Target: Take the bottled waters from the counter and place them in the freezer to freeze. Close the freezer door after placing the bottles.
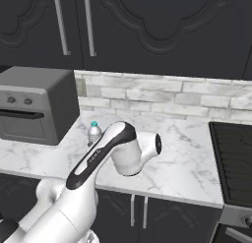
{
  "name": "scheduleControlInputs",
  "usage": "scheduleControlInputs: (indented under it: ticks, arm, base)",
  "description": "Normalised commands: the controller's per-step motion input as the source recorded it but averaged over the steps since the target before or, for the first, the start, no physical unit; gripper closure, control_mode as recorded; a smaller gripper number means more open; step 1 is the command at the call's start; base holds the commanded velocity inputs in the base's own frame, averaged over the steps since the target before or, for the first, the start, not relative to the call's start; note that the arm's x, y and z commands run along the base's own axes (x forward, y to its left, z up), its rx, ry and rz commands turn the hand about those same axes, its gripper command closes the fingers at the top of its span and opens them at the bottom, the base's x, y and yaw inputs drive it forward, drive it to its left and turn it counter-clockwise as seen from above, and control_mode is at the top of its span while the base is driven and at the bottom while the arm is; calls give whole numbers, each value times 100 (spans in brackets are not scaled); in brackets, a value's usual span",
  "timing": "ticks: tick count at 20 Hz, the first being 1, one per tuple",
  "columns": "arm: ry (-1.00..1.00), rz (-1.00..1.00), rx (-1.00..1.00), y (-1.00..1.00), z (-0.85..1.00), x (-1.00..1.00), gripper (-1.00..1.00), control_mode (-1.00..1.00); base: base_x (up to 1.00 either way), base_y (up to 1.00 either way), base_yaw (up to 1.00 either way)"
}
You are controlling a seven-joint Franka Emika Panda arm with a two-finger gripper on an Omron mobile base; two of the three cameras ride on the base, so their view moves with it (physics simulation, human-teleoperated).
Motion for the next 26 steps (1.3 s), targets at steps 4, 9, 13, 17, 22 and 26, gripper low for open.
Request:
scheduleControlInputs:
  ticks: [4, 9, 13, 17, 22, 26]
  arm:
    - [-31, 19, -20, 67, 58, -50, 100, -100]
    - [-15, 5, -5, 9, 53, -28, 100, -100]
    - [-6, 0, 5, 0, 13, -35, 100, -100]
    - [4, -1, 16, -17, 0, -19, 100, -100]
    - [9, -1, 21, -38, 0, 0, 100, -100]
    - [0, 0, 15, -24, 0, -3, 100, -100]
  base:
    - [0, 0, 0]
    - [0, 0, 0]
    - [0, 0, 0]
    - [0, 0, 0]
    - [0, 0, 0]
    - [0, 0, 0]
